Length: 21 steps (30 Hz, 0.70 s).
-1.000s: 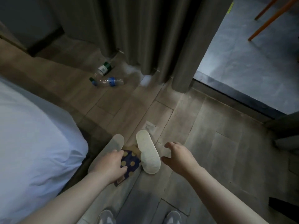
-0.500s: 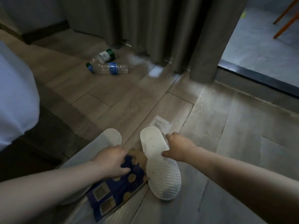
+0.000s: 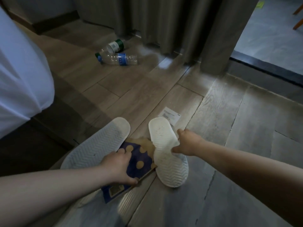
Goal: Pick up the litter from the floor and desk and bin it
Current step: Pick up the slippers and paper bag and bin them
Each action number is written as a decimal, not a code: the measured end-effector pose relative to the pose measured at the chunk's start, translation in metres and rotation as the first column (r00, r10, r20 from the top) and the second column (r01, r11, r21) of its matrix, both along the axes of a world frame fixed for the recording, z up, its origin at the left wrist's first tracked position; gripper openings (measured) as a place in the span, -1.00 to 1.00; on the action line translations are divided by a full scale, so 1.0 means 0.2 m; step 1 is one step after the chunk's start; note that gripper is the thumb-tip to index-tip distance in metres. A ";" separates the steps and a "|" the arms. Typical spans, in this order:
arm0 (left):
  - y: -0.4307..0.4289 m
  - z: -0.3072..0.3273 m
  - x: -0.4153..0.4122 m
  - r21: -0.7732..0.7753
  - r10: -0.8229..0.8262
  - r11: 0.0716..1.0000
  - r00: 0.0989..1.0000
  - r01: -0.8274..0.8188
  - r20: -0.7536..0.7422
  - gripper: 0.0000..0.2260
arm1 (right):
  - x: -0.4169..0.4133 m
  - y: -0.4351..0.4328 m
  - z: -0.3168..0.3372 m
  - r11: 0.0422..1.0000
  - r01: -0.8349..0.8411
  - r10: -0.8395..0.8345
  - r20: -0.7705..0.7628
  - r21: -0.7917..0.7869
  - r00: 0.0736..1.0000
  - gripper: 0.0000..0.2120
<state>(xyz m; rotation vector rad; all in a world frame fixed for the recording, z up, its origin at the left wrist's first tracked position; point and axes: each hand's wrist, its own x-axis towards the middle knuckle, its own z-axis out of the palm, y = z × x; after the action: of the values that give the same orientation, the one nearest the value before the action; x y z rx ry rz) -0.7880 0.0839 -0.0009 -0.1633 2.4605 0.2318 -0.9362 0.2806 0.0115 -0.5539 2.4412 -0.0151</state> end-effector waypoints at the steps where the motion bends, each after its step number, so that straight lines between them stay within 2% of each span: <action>1: 0.01 -0.01 0.01 -0.011 0.000 1.000 1.000 0.000 0.003 -0.26 | -0.01 0.00 -0.01 1.000 0.014 -0.014 -0.001 -0.013 1.000 -0.32; 15: 0.03 -0.17 -0.03 -0.083 0.013 0.996 1.000 -0.014 -0.001 -0.07 | -0.05 0.01 -0.25 0.967 0.199 -0.192 0.061 -0.157 0.980 -0.28; 19: 0.05 -0.19 -0.04 -0.112 0.008 0.994 1.000 -0.008 -0.007 -0.12 | -0.07 -0.01 -0.29 0.936 0.279 -0.262 0.106 -0.213 0.959 -0.28; 21: 0.05 -0.18 -0.04 -0.089 0.019 0.996 1.000 -0.020 -0.016 -0.20 | -0.07 -0.02 -0.30 0.917 0.324 -0.300 0.134 -0.232 0.944 -0.28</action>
<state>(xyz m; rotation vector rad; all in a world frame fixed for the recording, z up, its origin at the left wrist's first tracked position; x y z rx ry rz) -0.7969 0.0940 -0.0378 -0.2245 2.4863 0.1323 -0.9509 0.2763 -0.0490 -0.2544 2.4226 -0.4791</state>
